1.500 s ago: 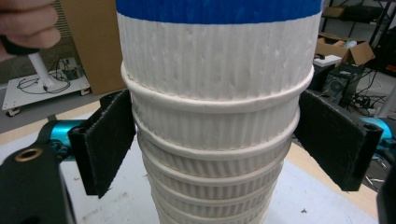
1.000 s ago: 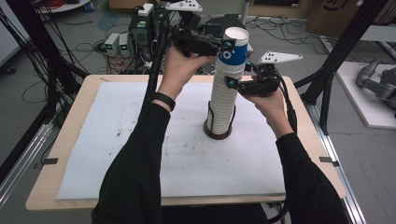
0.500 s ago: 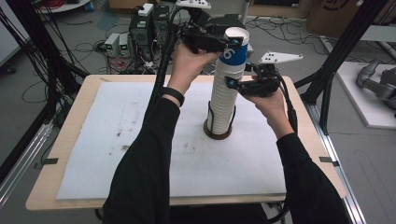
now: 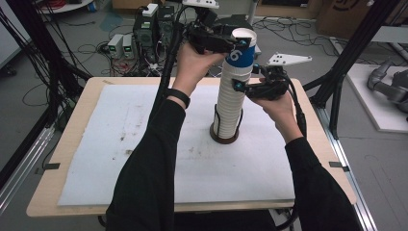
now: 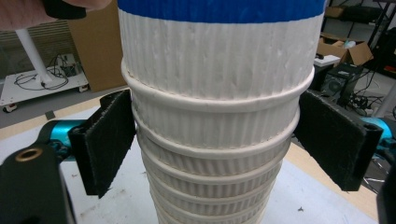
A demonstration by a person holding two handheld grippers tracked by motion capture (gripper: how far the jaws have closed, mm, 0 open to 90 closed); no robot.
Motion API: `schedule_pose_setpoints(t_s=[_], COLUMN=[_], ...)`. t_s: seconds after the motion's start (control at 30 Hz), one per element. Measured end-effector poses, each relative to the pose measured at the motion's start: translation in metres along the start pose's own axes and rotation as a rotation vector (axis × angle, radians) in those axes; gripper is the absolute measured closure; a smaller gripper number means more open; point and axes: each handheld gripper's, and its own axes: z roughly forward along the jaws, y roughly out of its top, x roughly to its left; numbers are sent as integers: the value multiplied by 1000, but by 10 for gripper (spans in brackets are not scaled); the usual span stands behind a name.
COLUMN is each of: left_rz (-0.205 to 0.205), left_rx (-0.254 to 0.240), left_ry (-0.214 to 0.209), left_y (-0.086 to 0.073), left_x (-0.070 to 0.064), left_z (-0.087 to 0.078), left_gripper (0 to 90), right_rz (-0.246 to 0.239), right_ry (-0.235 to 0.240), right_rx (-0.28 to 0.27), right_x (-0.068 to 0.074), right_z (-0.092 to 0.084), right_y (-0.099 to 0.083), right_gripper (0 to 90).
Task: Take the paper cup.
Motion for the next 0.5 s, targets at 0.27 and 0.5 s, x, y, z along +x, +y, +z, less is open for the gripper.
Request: schedule_pose_setpoints(t_s=[0.27, 0.5], left_rz=[11, 29], left_rx=[-38, -75], left_ry=[-5, -1], left_y=[9, 23], left_x=[-2, -6], left_z=[-1, -6], left_gripper=[305, 306], right_rz=[2, 5], right_ry=[-1, -2], right_rx=[0, 1], right_x=[0, 0], right_z=[0, 0], right_y=[0, 0], right_gripper=[139, 139])
